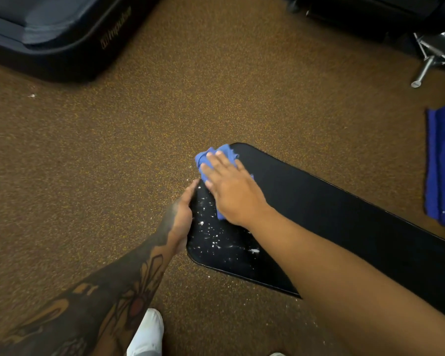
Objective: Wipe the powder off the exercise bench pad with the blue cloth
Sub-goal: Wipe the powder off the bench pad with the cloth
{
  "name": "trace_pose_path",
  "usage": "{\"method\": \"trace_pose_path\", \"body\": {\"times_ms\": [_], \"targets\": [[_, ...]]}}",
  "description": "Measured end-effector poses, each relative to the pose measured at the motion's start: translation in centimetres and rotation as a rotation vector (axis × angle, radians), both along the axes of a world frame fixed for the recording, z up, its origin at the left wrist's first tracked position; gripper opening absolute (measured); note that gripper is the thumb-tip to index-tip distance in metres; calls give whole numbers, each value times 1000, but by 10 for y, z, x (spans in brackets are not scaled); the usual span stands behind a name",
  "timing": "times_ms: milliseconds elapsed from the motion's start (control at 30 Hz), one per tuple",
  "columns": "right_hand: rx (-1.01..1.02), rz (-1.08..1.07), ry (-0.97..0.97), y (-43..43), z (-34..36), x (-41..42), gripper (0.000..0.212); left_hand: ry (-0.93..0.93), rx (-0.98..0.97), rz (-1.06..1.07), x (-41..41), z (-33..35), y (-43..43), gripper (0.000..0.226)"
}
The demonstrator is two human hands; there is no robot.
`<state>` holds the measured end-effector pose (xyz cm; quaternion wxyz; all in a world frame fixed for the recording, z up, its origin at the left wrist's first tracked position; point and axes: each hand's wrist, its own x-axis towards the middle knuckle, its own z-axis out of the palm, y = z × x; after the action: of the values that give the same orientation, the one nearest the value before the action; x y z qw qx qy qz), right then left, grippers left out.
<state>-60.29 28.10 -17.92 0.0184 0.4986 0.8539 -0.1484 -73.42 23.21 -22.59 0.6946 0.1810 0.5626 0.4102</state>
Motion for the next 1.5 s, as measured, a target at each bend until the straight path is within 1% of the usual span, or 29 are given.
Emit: {"method": "trace_pose_path", "body": {"times_ms": [33, 67, 100, 133, 200, 233, 267, 333, 400, 467, 533, 600, 633, 700, 767, 800, 900, 967, 1067, 1133, 1167, 1200, 1267, 1300, 1333, 1367, 1400, 1467, 1500], "targets": [[-10, 84, -19, -1, 1, 7, 49, -26, -1, -1, 0, -2, 0, 37], [-15, 112, -37, 3, 0, 13, 51, -52, -13, 0, 1, -3, 0, 40], [-7, 85, -53, 12, -1, 17, 53, -67, -28, 0, 1, -6, 1, 43], [-6, 10, -63, 20, -1, 19, 53, -73, -49, 5, 1, -8, 1, 44], [-17, -146, -19, 23, 0, 13, 49, -34, -69, 17, -1, -8, 0, 44], [-2, -160, 10, 16, -1, 6, 48, -36, -74, 22, -1, -9, 0, 44], [17, -118, 34, 2, -4, 0, 47, -50, -75, 25, -1, -11, 0, 45], [29, 79, 54, -30, -9, -4, 47, -28, -99, 44, 0, -11, -2, 47], [12, 206, 37, -40, -9, 5, 47, -36, -111, 53, 0, -8, -2, 50], [14, 178, 20, -27, -7, 9, 49, -68, -97, 46, 1, -8, -2, 51], [25, 45, 8, -19, -7, 4, 49, -91, -89, 41, 2, -3, -2, 51], [33, -61, 52, -30, -8, -7, 48, -107, -72, 30, 2, -4, -2, 50], [40, -39, 63, -39, -9, -10, 47, -102, -70, 36, 1, -6, -2, 51], [54, 114, 29, -51, -13, -8, 47, -76, -89, 56, -1, -6, -3, 53], [61, 206, 3, -44, -11, 1, 48, -63, -112, 55, -5, -8, -3, 56], [51, 188, -1, -37, -10, 3, 48, -68, -120, 52, -6, -8, -2, 58], [41, -32, 22, -29, -8, -3, 49, -88, -153, 64, -10, -7, -1, 61], [73, -77, 41, -40, -10, -12, 49, -107, -157, 82, -12, -9, -1, 62], [93, 158, 9, -65, -19, -12, 56, -95, -165, 114, -12, -10, -1, 61], [93, 260, -56, -61, -19, -1, 68, -129, -182, 111, -13, -8, -2, 65], [114, 245, -67, -55, -19, 3, 69, -143, -181, 111, -13, -7, -3, 67], [120, 190, -54, -47, -19, 5, 63, -155, -176, 103, -13, -5, -3, 68], [74, -7, 26, -38, -14, 2, 52, -181, -184, 82, -13, -4, -3, 70], [64, -90, 58, -41, -12, -4, 50, -192, -186, 84, -14, -4, -3, 71], [70, -123, 76, -49, -13, -10, 50, -194, -184, 92, -14, -4, -2, 70], [85, -91, 82, -61, -14, -15, 50, -188, -182, 100, -13, -5, -2, 70], [96, -10, 84, -75, -16, -17, 50, -178, -184, 114, -14, -6, -1, 69], [60, 138, 69, -91, -18, -12, 55, -194, -202, 138, -15, -4, -2, 65], [56, 171, 52, -89, -18, -7, 57, -201, -205, 132, -15, -3, -2, 65]]}}
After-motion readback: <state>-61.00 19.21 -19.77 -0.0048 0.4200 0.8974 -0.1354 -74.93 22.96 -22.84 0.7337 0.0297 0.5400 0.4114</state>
